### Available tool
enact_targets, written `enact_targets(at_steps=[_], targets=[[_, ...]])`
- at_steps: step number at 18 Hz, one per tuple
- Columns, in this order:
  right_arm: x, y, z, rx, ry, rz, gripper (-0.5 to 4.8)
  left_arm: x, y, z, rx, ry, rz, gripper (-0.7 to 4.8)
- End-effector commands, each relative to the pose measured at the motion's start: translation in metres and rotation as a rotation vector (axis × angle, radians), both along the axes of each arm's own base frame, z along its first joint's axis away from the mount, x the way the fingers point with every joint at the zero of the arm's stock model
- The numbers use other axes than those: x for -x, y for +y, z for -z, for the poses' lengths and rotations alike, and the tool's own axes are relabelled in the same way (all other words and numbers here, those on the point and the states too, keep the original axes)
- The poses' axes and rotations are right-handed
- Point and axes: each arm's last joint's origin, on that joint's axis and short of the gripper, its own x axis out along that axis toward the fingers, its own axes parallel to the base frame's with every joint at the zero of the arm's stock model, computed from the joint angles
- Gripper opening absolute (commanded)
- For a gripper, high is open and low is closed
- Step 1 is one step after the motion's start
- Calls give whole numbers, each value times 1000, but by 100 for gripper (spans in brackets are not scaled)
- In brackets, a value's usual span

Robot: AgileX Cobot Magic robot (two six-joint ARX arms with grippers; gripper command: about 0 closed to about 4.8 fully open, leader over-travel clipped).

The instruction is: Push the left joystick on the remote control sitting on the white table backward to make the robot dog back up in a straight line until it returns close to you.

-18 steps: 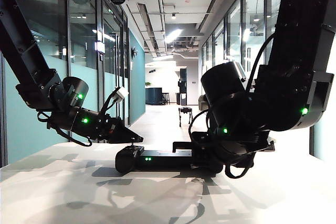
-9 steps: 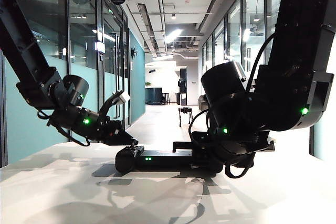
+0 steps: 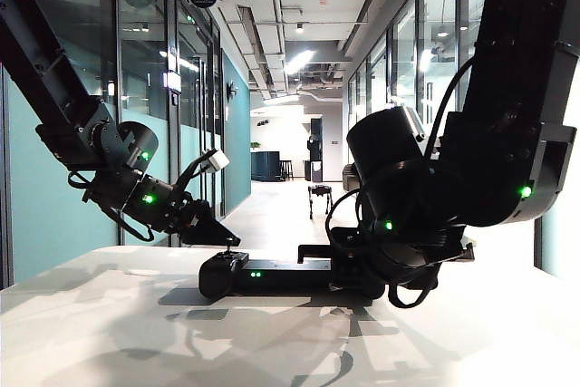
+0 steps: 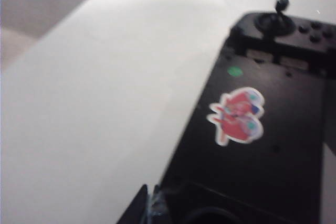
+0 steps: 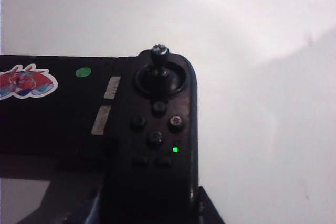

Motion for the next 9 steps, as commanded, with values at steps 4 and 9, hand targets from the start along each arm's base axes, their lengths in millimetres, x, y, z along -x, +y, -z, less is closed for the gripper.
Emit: enact_targets(at_steps=[4, 9], targets=[[-1, 0, -3, 3, -16, 10, 144, 2, -1, -1, 12, 3, 43, -6], [-1, 0, -3, 6, -16, 9, 144, 6, -1, 1, 2, -8, 89, -6]])
